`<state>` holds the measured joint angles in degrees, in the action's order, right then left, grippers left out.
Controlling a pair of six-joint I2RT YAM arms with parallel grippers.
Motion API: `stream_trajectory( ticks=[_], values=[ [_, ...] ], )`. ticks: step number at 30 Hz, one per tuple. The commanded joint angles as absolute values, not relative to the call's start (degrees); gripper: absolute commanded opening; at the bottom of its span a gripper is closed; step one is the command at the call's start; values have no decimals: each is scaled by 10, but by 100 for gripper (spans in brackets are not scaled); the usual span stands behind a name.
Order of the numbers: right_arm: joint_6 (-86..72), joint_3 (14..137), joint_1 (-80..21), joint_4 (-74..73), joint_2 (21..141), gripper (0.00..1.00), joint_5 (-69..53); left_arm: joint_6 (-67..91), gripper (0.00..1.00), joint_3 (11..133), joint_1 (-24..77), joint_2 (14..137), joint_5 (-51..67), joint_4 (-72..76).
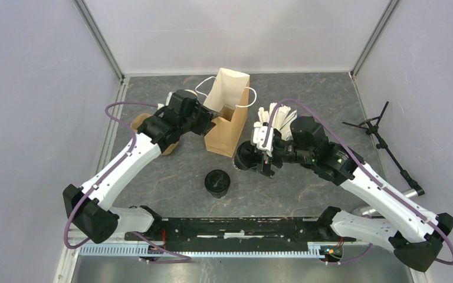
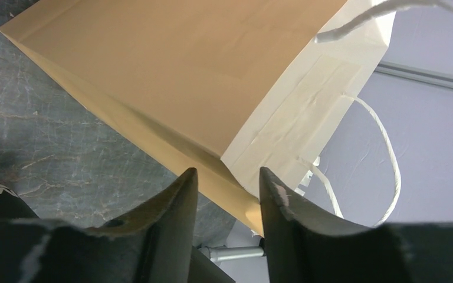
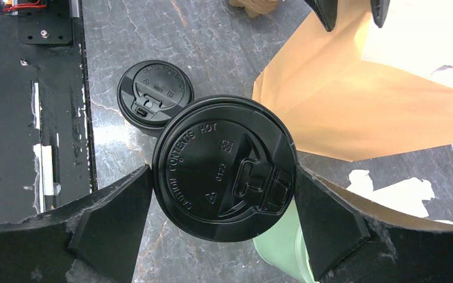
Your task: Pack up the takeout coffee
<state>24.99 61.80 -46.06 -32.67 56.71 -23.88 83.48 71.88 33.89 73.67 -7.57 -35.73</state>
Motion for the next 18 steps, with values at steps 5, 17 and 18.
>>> stream_trajectory(
  ticks=[5, 17, 18],
  values=[
    [214, 697, -460, -277, 555, 92, -239, 718, 31, 778, 342, 723, -115, -388],
    [159, 743, -460, -169, 551, 94, -188, 585, 13, 830, 342, 708, -97, -465],
    [156, 741, -459, -160, 550, 94, -180, 612, 20, 827, 341, 701, -112, -474]
  ],
)
